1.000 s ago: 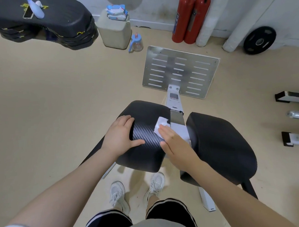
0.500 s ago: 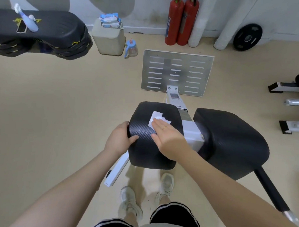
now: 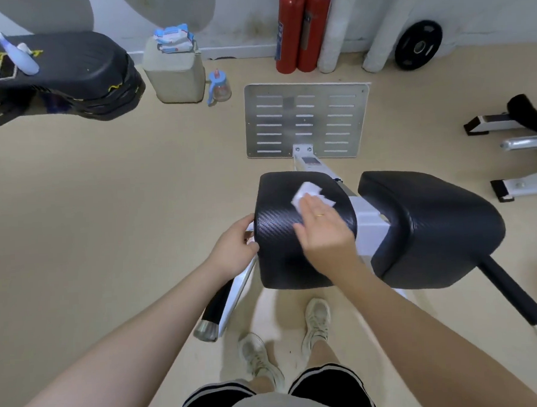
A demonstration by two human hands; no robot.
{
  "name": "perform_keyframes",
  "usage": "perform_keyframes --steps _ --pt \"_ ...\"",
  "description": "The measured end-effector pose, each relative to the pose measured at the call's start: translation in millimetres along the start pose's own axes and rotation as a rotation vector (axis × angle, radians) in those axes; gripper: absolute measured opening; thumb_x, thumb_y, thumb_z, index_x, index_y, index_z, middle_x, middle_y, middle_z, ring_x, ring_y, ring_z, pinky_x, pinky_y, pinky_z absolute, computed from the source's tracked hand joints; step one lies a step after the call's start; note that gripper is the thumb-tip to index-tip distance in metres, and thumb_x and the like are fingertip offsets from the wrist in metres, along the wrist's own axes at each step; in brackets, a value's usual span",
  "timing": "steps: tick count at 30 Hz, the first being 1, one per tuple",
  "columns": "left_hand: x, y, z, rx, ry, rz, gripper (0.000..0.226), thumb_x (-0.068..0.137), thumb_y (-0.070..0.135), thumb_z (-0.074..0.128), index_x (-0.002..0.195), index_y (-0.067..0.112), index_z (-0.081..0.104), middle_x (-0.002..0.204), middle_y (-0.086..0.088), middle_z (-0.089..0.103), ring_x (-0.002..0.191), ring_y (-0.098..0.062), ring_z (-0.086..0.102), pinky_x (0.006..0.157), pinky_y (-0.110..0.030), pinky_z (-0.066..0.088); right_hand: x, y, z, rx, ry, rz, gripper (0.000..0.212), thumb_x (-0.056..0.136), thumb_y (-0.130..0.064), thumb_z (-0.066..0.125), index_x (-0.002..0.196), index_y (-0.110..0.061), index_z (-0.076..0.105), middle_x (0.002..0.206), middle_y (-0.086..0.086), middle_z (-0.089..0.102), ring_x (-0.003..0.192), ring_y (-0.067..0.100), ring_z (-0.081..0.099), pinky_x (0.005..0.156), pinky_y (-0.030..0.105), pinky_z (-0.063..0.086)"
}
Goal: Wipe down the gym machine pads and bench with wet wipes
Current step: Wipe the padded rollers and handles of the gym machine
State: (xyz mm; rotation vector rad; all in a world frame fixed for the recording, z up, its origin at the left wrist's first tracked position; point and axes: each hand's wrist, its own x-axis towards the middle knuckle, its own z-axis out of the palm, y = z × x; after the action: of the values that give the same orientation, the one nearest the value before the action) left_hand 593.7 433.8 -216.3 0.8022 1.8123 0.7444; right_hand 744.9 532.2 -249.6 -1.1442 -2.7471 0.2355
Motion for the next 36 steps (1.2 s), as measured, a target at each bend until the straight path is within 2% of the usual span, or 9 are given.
perform_keyframes --steps 5,10,14,17,18,22,30,33,36 --pt "-1 -10 0 -0.008 -0.042 0.045 0.065 0.086 -0.004 0.036 0.138 0.035 0.038 0.123 0.002 0.06 0.11 -0.014 0.055 0.081 -0.016 0.036 -26 14 17 -0.103 0.145 0.131 0.043 0.096 -0.023 0.04 0.122 0.008 0.054 0.126 0.023 0.056 0.122 0.033 0.051 0.106 0.044 0.037" --pt "6 -20 -5 -0.203 -0.117 0.002 0.052 0.09 0.011 0.033 0.128 0.042 0.05 0.122 0.013 0.062 0.116 -0.011 0.054 0.104 -0.031 0.039 -14 -64 44 -0.058 0.273 -0.024 0.043 0.095 -0.026 0.043 0.126 0.002 0.053 0.131 0.019 0.053 0.125 0.03 0.048 0.101 0.04 0.043" --pt "7 -24 2 -0.294 -0.093 0.035 0.053 0.091 0.008 0.031 0.132 0.037 0.048 0.124 -0.001 0.061 0.113 -0.01 0.054 0.103 -0.028 0.04 -19 -71 48 -0.032 0.25 -0.036 0.045 0.094 -0.029 0.044 0.126 0.001 0.054 0.133 0.017 0.052 0.126 0.029 0.047 0.103 0.04 0.041" --pt "1 -25 12 -0.25 -0.094 0.061 0.069 0.086 -0.004 0.038 0.134 0.045 0.031 0.128 0.02 0.052 0.118 -0.001 0.047 0.092 -0.008 0.039 -39 -22 35 -0.168 0.263 0.064 0.046 0.094 -0.027 0.04 0.127 0.003 0.052 0.134 0.019 0.051 0.127 0.031 0.046 0.103 0.043 0.041" --pt "-1 -26 16 -0.21 -0.092 0.079 0.076 0.082 -0.004 0.041 0.138 0.044 0.023 0.137 0.02 0.043 0.128 0.0 0.038 0.099 -0.009 0.035 -47 -5 29 -0.206 0.242 0.095 0.047 0.094 -0.027 0.039 0.128 0.004 0.05 0.135 0.02 0.05 0.127 0.032 0.046 0.105 0.043 0.039" --pt "-5 -27 25 -0.106 -0.034 0.088 0.089 0.075 0.003 0.041 0.149 0.031 0.002 0.157 0.014 0.005 0.144 -0.006 0.005 0.119 -0.038 0.013 -64 11 26 -0.235 0.17 0.218 0.051 0.096 -0.031 0.034 0.133 0.003 0.045 0.139 0.02 0.045 0.131 0.031 0.041 0.108 0.04 0.034" --pt "-4 -29 29 -0.223 -0.002 0.034 0.085 0.078 -0.008 0.036 0.149 0.029 0.006 0.157 0.011 0.009 0.144 -0.006 0.009 0.12 -0.035 0.01 -55 -57 58 -0.118 0.148 -0.039 0.064 0.08 -0.035 0.05 0.133 0.0 0.044 0.14 0.017 0.045 0.129 0.03 0.043 0.106 0.04 0.036" --pt "-4 -25 31 -0.207 0.0 0.053 0.09 0.071 0.002 0.038 0.149 0.032 0.006 0.156 0.013 0.011 0.144 -0.01 0.012 0.119 -0.04 0.013 -55 -27 48 -0.143 0.256 0.068 0.054 0.084 -0.027 0.05 0.131 0.002 0.048 0.138 0.019 0.046 0.13 0.03 0.043 0.107 0.041 0.036" --pt "-8 -20 34 -0.182 0.015 0.076 0.089 0.077 -0.011 0.035 0.148 0.035 0.005 0.151 0.021 0.014 0.142 -0.01 0.015 0.119 -0.038 0.014 -66 19 38 -0.221 0.296 0.167 0.047 0.092 -0.021 0.046 0.131 0.006 0.046 0.139 0.021 0.043 0.13 0.034 0.041 0.105 0.044 0.039"
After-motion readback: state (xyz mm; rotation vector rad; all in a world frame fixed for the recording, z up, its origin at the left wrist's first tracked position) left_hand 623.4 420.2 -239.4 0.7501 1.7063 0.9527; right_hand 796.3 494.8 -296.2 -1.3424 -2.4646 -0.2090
